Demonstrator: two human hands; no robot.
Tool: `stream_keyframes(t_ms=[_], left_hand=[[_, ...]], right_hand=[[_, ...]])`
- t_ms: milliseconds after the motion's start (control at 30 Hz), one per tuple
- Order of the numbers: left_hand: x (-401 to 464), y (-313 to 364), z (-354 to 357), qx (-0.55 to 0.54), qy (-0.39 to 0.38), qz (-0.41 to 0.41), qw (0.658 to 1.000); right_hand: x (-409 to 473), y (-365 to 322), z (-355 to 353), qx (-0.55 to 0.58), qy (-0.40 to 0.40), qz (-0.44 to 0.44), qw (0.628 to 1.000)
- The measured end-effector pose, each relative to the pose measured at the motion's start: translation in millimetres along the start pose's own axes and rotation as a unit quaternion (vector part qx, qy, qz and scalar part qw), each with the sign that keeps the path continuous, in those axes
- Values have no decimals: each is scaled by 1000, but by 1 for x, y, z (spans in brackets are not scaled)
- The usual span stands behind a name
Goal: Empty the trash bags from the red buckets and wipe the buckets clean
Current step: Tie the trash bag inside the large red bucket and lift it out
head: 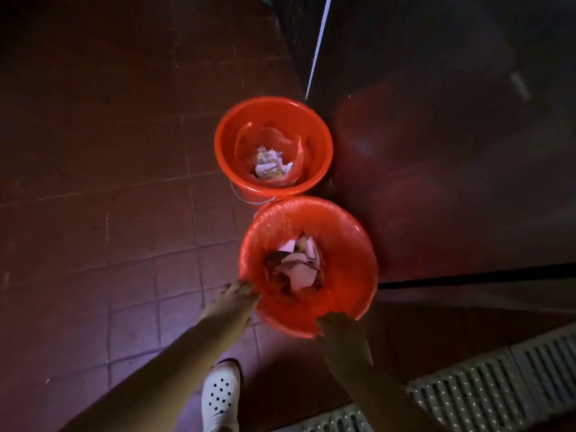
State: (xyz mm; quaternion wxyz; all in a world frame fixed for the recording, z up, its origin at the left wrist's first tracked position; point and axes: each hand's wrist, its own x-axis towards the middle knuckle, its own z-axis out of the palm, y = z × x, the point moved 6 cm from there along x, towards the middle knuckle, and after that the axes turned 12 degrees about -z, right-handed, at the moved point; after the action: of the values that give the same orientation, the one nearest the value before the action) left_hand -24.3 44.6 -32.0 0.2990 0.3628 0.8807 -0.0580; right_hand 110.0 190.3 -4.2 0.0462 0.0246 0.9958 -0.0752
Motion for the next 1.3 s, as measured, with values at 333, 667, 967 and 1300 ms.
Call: stream_keyframes(t_ms=[333, 667, 967, 1300], left_hand=[[14, 19, 35, 39, 221, 199, 954], [-42, 22, 71, 5, 298, 146, 943], [-59, 1, 102, -84, 236, 59, 966], [-32, -106, 75, -208, 299, -272, 891]], right_hand=[[-37, 26, 86, 128, 160, 4, 979], [-30, -21, 66, 46, 237, -73, 968], [-28, -73, 78, 83, 248, -153, 953], [-51, 10, 85, 42, 201, 291, 934]])
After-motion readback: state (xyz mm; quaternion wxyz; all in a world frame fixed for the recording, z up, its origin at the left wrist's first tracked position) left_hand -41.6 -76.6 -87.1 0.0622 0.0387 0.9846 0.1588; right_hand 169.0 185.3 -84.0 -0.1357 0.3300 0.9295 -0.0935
